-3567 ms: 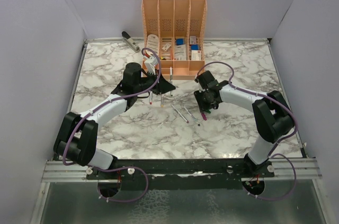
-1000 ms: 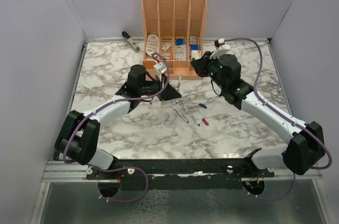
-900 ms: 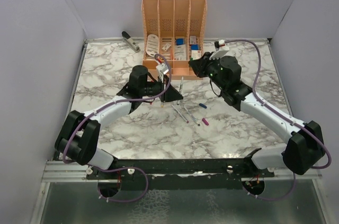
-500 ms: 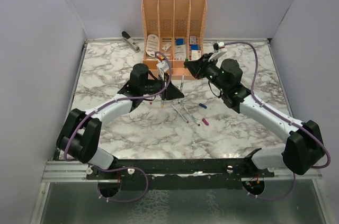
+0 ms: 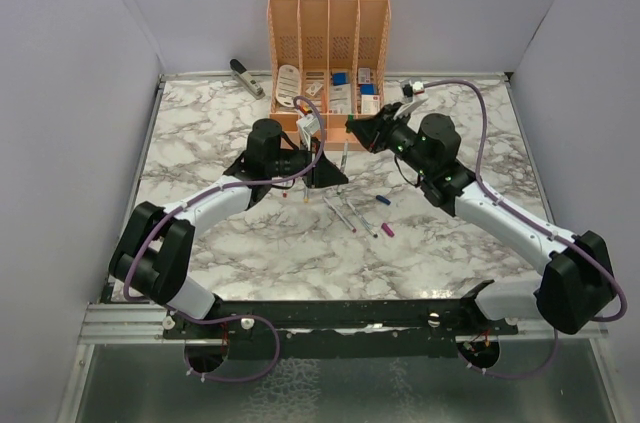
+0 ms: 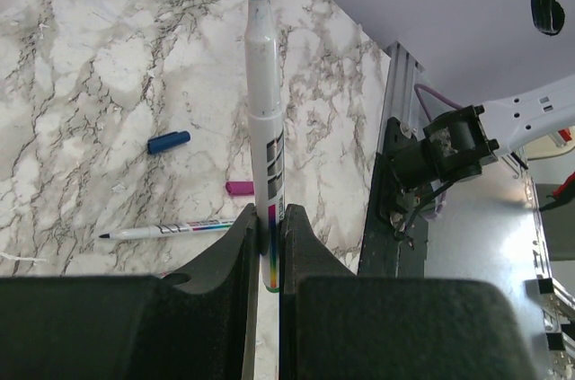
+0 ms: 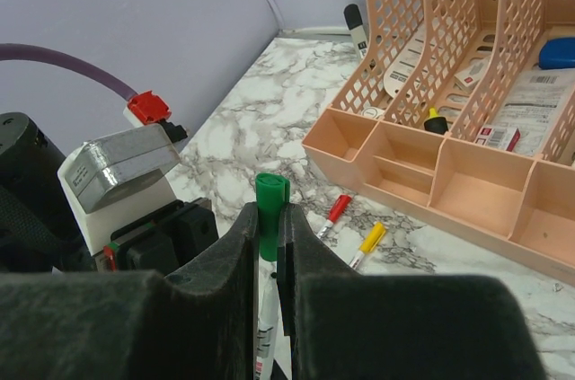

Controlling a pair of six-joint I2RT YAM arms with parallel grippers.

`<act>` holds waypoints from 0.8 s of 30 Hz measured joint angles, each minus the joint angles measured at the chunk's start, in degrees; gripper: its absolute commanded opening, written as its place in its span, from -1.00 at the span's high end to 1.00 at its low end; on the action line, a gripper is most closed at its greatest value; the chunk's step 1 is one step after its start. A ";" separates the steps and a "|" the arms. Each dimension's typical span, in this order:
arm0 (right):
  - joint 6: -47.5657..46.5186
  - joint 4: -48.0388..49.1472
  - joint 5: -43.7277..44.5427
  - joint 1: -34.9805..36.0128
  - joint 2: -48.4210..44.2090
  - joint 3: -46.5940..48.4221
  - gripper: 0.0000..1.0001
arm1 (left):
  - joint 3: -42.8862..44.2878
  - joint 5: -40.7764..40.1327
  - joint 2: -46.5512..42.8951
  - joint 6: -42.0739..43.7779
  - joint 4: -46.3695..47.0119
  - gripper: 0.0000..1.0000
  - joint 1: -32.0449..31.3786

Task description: Insert the pens into the pen caps

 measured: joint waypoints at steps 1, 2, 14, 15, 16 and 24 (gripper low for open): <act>0.04 -0.02 -0.24 0.00 -0.09 -0.17 0.98 | 0.00 0.00 0.02 -0.02 0.00 1.00 0.00; 0.04 -0.02 -0.42 0.00 -0.15 -0.37 0.98 | 0.00 0.00 0.02 -0.02 0.00 1.00 0.00; 0.17 -1.44 -1.33 0.00 -0.74 -1.55 0.98 | 0.07 -0.07 0.70 -0.26 0.00 1.00 0.00; 0.20 -1.46 -1.49 0.00 -0.74 -1.73 0.98 | 0.13 -0.07 0.87 -0.33 0.04 1.00 0.00; 0.20 -1.53 -1.64 0.00 -0.74 -1.90 0.98 | 0.20 -0.07 1.07 -0.39 -0.02 1.00 0.00; 0.46 -1.66 -2.25 0.00 -0.83 -2.40 0.98 | 1.11 -0.09 1.81 -0.57 -0.28 1.00 0.00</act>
